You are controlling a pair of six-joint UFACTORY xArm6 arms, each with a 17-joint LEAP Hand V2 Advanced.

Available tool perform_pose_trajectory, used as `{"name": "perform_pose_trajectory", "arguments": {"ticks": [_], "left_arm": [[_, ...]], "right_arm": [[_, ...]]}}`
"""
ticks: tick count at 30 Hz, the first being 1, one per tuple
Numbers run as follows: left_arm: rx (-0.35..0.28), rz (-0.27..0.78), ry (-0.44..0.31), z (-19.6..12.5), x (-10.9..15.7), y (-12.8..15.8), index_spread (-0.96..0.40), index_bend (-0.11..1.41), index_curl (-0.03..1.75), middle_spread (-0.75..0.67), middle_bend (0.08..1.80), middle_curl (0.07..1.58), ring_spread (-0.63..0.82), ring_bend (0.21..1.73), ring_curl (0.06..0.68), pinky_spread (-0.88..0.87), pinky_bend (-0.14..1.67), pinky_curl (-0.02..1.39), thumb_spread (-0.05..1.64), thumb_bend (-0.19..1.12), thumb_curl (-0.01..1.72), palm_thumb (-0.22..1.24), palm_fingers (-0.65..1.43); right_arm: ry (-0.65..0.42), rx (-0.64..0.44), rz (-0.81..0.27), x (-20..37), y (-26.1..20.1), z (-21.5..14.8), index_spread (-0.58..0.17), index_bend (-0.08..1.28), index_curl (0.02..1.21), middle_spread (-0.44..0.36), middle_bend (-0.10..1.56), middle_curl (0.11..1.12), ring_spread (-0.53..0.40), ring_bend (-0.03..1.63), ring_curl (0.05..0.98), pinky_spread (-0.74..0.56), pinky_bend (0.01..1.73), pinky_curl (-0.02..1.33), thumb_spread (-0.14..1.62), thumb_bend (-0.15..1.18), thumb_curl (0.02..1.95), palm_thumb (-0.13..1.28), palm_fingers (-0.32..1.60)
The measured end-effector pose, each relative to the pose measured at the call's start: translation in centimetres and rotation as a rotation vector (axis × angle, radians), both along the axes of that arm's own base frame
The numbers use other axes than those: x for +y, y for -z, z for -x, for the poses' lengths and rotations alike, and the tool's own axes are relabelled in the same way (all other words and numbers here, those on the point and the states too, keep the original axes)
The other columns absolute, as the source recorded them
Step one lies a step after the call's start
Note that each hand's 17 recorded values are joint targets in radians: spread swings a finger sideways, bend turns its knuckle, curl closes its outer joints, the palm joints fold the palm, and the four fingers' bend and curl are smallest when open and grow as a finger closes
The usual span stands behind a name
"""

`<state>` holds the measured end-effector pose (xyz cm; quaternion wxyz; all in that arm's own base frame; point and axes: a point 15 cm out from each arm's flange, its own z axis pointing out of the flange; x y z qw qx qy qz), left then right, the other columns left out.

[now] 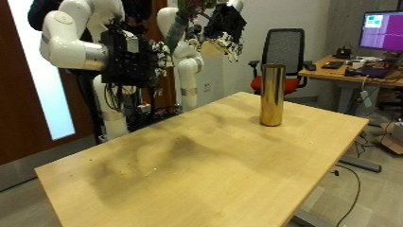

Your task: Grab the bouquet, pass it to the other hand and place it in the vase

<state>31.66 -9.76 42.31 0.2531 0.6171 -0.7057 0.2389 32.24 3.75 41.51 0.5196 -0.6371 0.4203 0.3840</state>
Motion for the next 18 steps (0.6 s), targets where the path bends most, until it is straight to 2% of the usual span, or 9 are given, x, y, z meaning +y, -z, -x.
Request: {"name": "perform_pose_trajectory", "arguments": {"ticks": [3, 12, 18], "left_arm": [[0.023, 0.086, 0.026, -0.3, -1.4, -0.5, 0.16, 0.15, 0.33, 0.12, 0.33, 0.36, 0.31, 0.58, 0.164, 0.4, 0.26, 0.26, 0.81, -0.04, 0.31, 0.23, 0.34], [0.02, 0.379, 0.063, -2.0, -3.3, -3.8, 0.2, 0.16, 0.31, 0.17, 0.32, 0.36, 0.34, 0.62, 0.163, 0.41, 0.3, 0.28, 0.78, -0.04, 0.32, 0.22, 0.28], [0.045, 0.502, 0.12, -2.4, -4.2, -5.2, 0.23, 0.15, 0.3, 0.27, 0.28, 0.34, 0.42, 0.62, 0.161, 0.46, 0.31, 0.28, 0.77, -0.04, 0.33, 0.22, 0.2]], "right_arm": [[-0.04, -0.006, -0.031, 0.7, 0.1, 0.2, -0.294, 1.0, 1.06, -0.126, 1.36, 0.75, -0.184, 1.44, 0.646, -0.23, 1.15, 0.95, 0.32, -0.02, 0.97, 1.2, 1.12], [-0.154, -0.018, -0.028, 4.4, 0.2, 0.7, -0.29, 1.02, 1.06, -0.125, 1.36, 0.75, -0.191, 1.43, 0.657, -0.24, 1.12, 1.0, 0.29, -0.02, 0.96, 1.2, 1.11], [-0.179, -0.028, 0.007, 6.4, 0.8, -0.1, -0.29, 1.02, 1.06, -0.124, 1.37, 0.75, -0.194, 1.42, 0.666, -0.24, 1.1, 1.03, 0.29, -0.02, 0.96, 1.2, 1.11]]}}
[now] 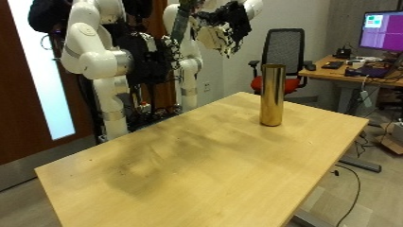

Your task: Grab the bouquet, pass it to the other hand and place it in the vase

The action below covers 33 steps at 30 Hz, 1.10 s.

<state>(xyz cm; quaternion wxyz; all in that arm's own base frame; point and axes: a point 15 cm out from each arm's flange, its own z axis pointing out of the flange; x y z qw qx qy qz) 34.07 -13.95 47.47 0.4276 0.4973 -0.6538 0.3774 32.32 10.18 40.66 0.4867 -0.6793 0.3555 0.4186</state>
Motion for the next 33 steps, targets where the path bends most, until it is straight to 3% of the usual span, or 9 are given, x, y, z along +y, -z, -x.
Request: {"name": "perform_pose_trajectory", "arguments": {"ticks": [12, 19, 22, 26, 33], "left_arm": [[0.026, 0.163, 0.054, -0.3, -1.2, -1.8, 0.26, 0.16, 0.29, 0.36, 0.24, 0.33, 0.48, 0.61, 0.161, 0.49, 0.31, 0.29, 0.75, -0.04, 0.33, 0.23, 0.14], [0.065, 0.175, 0.049, -0.5, -1.4, -1.7, 0.28, 0.14, 0.27, 0.24, 0.38, 0.37, 0.47, 0.6, 0.161, 0.48, 0.27, 0.28, 0.76, -0.03, 0.34, 0.26, 0.19], [0.086, 0.178, 0.051, -0.5, -1.7, -1.6, 0.29, 0.14, 0.26, 0.12, 0.52, 0.42, 0.45, 0.59, 0.159, 0.47, 0.24, 0.28, 0.76, -0.04, 0.34, 0.29, 0.25], [0.132, 0.169, 0.091, 0.1, -2.8, -1.2, 0.23, 0.16, 0.27, -0.04, 0.72, 0.52, 0.33, 0.64, 0.167, 0.41, 0.23, 0.28, 0.78, -0.03, 0.34, 0.35, 0.31], [0.171, 0.158, 0.084, -0.1, -2.9, -1.0, 0.16, 0.19, 0.32, -0.16, 0.83, 0.68, 0.07, 0.76, 0.193, 0.24, 0.31, 0.31, 0.81, -0.03, 0.34, 0.43, 0.34]], "right_arm": [[-0.06, -0.025, 0.077, 5.3, 0.8, -1.3, -0.291, 1.01, 1.06, -0.124, 1.37, 0.75, -0.196, 1.41, 0.678, -0.26, 1.07, 1.08, 0.3, -0.02, 0.96, 1.2, 1.11], [-0.083, -0.029, 0.076, 6.5, 0.7, -1.1, -0.291, 1.01, 1.07, -0.124, 1.37, 0.75, -0.197, 1.41, 0.681, -0.26, 1.06, 1.09, 0.3, -0.02, 0.96, 1.2, 1.11], [-0.083, -0.033, 0.076, 7.1, 0.8, -1.2, -0.291, 1.01, 1.07, -0.125, 1.37, 0.75, -0.197, 1.41, 0.683, -0.26, 1.06, 1.09, 0.29, -0.02, 0.97, 1.2, 1.11], [-0.073, -0.038, 0.081, 7.2, 0.9, -1.5, -0.291, 1.01, 1.07, -0.125, 1.37, 0.75, -0.197, 1.4, 0.685, -0.26, 1.05, 1.1, 0.29, -0.02, 0.97, 1.2, 1.11], [-0.083, -0.047, 0.087, 7.8, 0.7, -1.2, -0.292, 1.01, 1.07, -0.125, 1.37, 0.75, -0.196, 1.4, 0.685, -0.27, 1.05, 1.11, 0.29, -0.02, 0.97, 1.2, 1.11]]}}
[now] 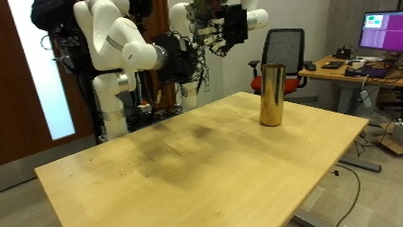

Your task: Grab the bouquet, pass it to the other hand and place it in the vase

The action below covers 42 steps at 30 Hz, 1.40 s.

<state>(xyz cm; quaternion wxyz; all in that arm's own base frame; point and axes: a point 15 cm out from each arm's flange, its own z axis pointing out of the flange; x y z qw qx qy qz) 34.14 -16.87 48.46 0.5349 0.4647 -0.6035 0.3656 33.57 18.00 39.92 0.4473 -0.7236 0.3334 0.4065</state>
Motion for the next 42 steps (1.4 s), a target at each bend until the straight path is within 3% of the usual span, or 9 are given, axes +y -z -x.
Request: {"name": "perform_pose_trajectory", "arguments": {"ticks": [3, 8, 12, 21, 29, 30, 31, 36, 42], "left_arm": [[0.009, -0.001, -0.001, 0.0, -0.1, -0.1, 0.11, 0.12, 0.29, -0.23, 0.83, 0.78, -0.21, 0.98, 0.261, -0.14, 0.67, 0.38, 0.83, -0.02, 0.35, 0.51, 0.5], [0.027, 0.019, 0.002, 0.0, -0.6, -0.5, 0.06, 0.12, 0.22, -0.32, 0.78, 0.96, -0.44, 1.34, 0.405, -0.6, 1.16, 0.5, 0.85, -0.01, 0.36, 0.63, 0.64], [0.013, 0.045, -0.019, -0.2, -0.6, -1.4, -0.02, 0.19, 0.17, -0.39, 0.69, 1.13, -0.45, 1.52, 0.492, -0.64, 1.44, 0.58, 0.85, 0.0, 0.38, 0.79, 0.77], [-0.026, 0.101, -0.091, -0.4, 0.0, -2.2, -0.34, 0.53, 0.24, -0.5, 0.72, 1.34, -0.41, 1.5, 0.55, -0.52, 1.42, 0.6, 0.64, 0.01, 0.57, 1.16, 0.97], [-0.076, 0.102, -0.106, -0.3, 0.5, -2.9, -0.54, 0.71, 0.36, -0.55, 0.84, 1.35, -0.41, 1.51, 0.597, -0.5, 1.4, 0.64, 0.39, -0.01, 0.72, 1.21, 0.92], [-0.084, 0.102, -0.112, -0.4, 0.8, -3.0, -0.57, 0.74, 0.4, -0.56, 0.87, 1.34, -0.41, 1.51, 0.603, -0.5, 1.41, 0.64, 0.36, -0.01, 0.74, 1.22, 0.92], [-0.091, 0.101, -0.116, -0.3, 0.9, -3.1, -0.59, 0.75, 0.42, -0.57, 0.88, 1.34, -0.41, 1.52, 0.609, -0.5, 1.41, 0.65, 0.34, -0.02, 0.75, 1.22, 0.91], [-0.118, 0.095, -0.123, 0.1, 1.1, -3.7, -0.67, 0.78, 0.56, -0.58, 0.97, 1.31, -0.41, 1.54, 0.632, -0.49, 1.45, 0.68, 0.27, -0.01, 0.81, 1.22, 0.86], [-0.169, 0.081, -0.146, 0.2, 1.8, -5.3, -0.73, 0.74, 0.79, -0.58, 1.07, 1.26, -0.4, 1.57, 0.65, -0.48, 1.48, 0.71, 0.24, -0.02, 0.86, 1.22, 0.81]], "right_arm": [[-0.006, -0.012, 0.017, 0.8, 0.3, -0.1, -0.292, 1.01, 1.07, -0.125, 1.37, 0.75, -0.197, 1.4, 0.688, -0.27, 1.05, 1.11, 0.29, -0.02, 0.97, 1.2, 1.12], [-0.008, -0.016, 0.03, 1.1, 0.6, 0.0, -0.292, 1.01, 1.07, -0.127, 1.36, 0.75, -0.198, 1.4, 0.692, -0.27, 1.04, 1.12, 0.29, -0.02, 0.98, 1.2, 1.11], [-0.005, -0.009, 0.031, 1.1, 0.8, 0.0, -0.292, 1.01, 1.07, -0.127, 1.36, 0.75, -0.198, 1.4, 0.693, -0.27, 1.04, 1.12, 0.29, -0.02, 0.98, 1.2, 1.11], [0.05, -0.018, 0.036, 0.5, 0.9, -1.3, -0.296, 0.93, 1.04, -0.146, 1.28, 0.74, -0.215, 1.34, 0.677, -0.29, 1.1, 1.08, 0.62, -0.04, 0.87, 1.03, 1.08], [0.097, 0.057, 0.032, -0.4, 2.3, -1.5, -0.323, 0.25, 0.84, -0.19, 0.82, 0.61, -0.266, 1.25, 0.605, -0.48, 1.12, 0.88, 0.79, -0.02, 0.7, 0.91, 0.37], [0.098, 0.074, 0.03, -0.4, 2.7, -1.2, -0.318, 0.24, 0.78, -0.12, 0.68, 0.54, -0.195, 1.09, 0.564, -0.39, 0.97, 0.85, 0.84, -0.03, 0.67, 0.9, -0.01], [0.097, 0.092, 0.028, -0.3, 3.2, -0.9, -0.324, 0.23, 0.73, -0.086, 0.61, 0.51, -0.138, 0.97, 0.518, -0.29, 0.88, 0.82, 0.86, -0.03, 0.66, 0.88, -0.13], [0.1, 0.112, 0.027, -0.3, 3.7, -0.8, -0.335, 0.13, 0.52, 0.067, 0.33, 0.37, 0.092, 0.59, 0.322, 0.16, 0.57, 0.6, 0.92, -0.03, 0.59, 0.83, -0.18], [0.118, 0.134, 0.028, -0.9, 4.0, -1.2, -0.365, 0.09, 0.31, 0.133, 0.19, 0.32, 0.181, 0.41, 0.253, 0.33, 0.45, 0.46, 0.94, -0.03, 0.52, 0.78, -0.14]]}}
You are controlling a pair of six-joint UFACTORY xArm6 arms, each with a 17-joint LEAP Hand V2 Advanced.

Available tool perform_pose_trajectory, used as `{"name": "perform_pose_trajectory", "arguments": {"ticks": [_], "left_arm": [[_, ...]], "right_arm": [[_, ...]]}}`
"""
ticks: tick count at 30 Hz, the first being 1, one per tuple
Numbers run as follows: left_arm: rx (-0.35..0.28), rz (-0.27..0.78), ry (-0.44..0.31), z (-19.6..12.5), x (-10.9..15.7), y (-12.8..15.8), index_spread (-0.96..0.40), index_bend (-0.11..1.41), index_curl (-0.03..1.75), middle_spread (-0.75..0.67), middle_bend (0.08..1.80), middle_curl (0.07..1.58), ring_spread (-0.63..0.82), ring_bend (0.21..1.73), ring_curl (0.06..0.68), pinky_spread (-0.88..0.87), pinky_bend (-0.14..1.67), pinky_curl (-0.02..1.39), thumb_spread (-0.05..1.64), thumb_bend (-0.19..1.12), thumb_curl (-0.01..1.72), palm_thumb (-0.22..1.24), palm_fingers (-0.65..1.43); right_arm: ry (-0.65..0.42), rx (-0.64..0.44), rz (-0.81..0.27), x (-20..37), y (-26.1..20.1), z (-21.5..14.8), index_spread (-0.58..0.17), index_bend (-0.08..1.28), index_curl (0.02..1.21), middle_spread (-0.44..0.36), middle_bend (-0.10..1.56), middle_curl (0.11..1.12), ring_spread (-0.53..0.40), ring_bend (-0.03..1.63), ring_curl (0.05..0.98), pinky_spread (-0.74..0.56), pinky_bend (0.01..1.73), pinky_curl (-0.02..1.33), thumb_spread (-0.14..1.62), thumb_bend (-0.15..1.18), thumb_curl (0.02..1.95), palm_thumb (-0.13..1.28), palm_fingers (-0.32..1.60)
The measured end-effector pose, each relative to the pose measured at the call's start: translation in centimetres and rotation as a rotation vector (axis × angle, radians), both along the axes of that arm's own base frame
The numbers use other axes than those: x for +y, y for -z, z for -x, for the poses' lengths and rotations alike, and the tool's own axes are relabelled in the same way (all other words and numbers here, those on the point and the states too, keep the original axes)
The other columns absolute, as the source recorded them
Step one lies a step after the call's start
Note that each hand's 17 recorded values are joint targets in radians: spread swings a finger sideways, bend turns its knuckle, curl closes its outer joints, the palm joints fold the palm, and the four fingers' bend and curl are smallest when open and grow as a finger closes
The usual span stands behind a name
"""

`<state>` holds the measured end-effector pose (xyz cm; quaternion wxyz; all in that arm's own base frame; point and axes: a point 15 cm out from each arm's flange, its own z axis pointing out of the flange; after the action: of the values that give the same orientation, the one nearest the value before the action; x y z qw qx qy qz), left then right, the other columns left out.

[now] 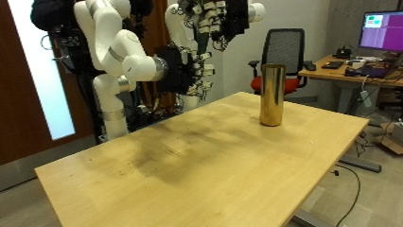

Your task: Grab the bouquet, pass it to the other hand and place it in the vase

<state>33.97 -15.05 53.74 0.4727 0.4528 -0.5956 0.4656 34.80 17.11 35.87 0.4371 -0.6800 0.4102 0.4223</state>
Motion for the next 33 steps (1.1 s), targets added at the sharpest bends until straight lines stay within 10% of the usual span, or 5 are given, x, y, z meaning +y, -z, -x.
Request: {"name": "perform_pose_trajectory", "arguments": {"ticks": [33], "left_arm": [[-0.425, -0.115, -0.541, -2.9, 18.5, -10.9, -0.67, 0.43, 1.53, -0.5, 1.22, 1.1, -0.39, 1.59, 0.659, -0.48, 1.45, 0.77, 0.22, -0.02, 0.96, 1.2, 0.8]], "right_arm": [[0.1, 0.099, -0.089, -0.5, 1.9, -3.3, -0.342, 0.15, 0.19, 0.15, 0.16, 0.22, 0.194, 0.3, 0.255, 0.33, 0.38, 0.33, 0.96, -0.03, 0.44, 0.75, -0.07]]}}
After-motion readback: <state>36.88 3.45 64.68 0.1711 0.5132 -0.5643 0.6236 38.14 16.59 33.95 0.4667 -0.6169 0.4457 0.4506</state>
